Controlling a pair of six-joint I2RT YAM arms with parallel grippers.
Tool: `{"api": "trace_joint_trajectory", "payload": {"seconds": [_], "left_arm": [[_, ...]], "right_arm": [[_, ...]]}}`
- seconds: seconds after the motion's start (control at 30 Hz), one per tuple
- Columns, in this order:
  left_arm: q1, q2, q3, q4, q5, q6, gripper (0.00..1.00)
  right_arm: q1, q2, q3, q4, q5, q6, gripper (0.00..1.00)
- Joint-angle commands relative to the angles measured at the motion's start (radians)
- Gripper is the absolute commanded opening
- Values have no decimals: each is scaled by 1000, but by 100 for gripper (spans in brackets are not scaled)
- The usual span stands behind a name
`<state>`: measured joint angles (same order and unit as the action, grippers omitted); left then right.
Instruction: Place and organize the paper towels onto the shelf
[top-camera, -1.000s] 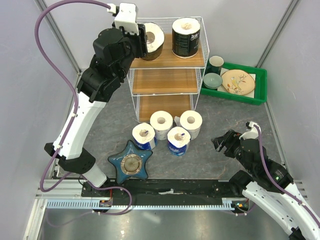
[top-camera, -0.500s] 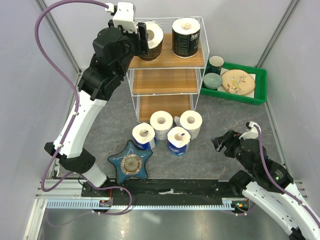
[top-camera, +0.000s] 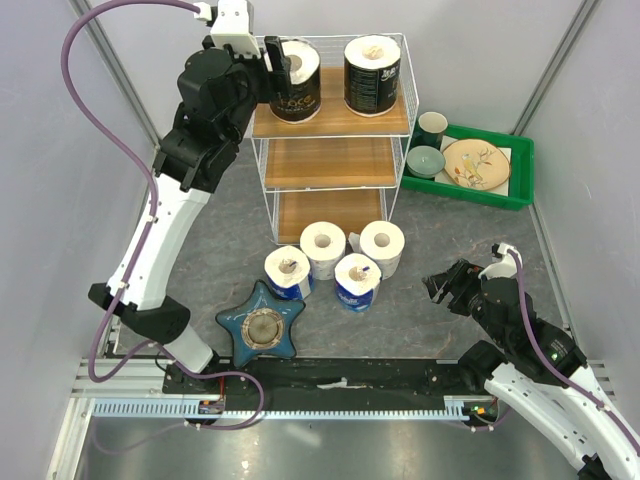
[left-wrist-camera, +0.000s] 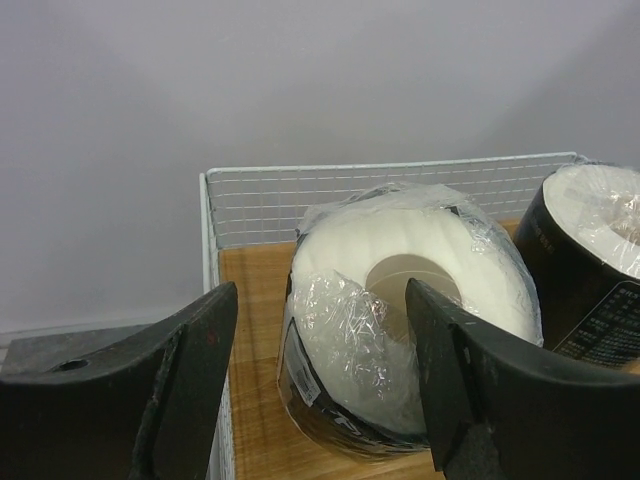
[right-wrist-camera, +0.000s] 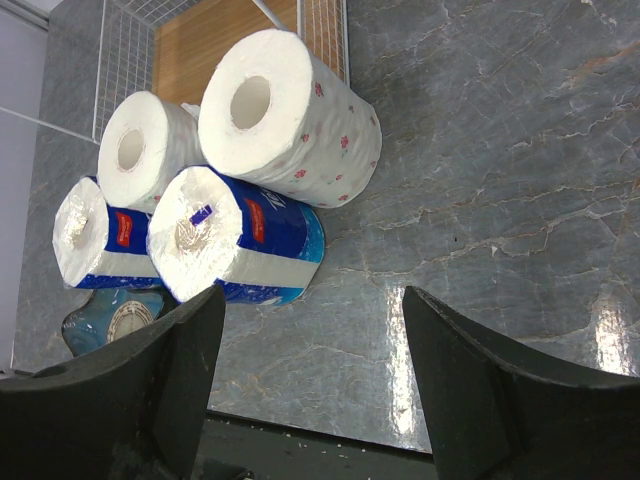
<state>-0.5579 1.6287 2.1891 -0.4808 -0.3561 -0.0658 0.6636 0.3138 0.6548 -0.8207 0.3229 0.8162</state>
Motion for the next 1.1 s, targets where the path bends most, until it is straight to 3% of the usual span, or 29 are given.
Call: {"api": "trace_joint_trajectory", "payload": {"seconds": [0.0, 0.67, 1.07], "left_arm": [[9, 33, -14, -30, 77, -43, 75], [24, 92, 28, 4, 181, -106, 76], [27, -65, -51, 122, 164, -111, 82]], "right_arm": [[-1, -2, 5, 29, 16, 5, 80], [-2, -4, 3, 29, 15, 5, 80], [-2, -13, 8, 22, 24, 12, 80]]}}
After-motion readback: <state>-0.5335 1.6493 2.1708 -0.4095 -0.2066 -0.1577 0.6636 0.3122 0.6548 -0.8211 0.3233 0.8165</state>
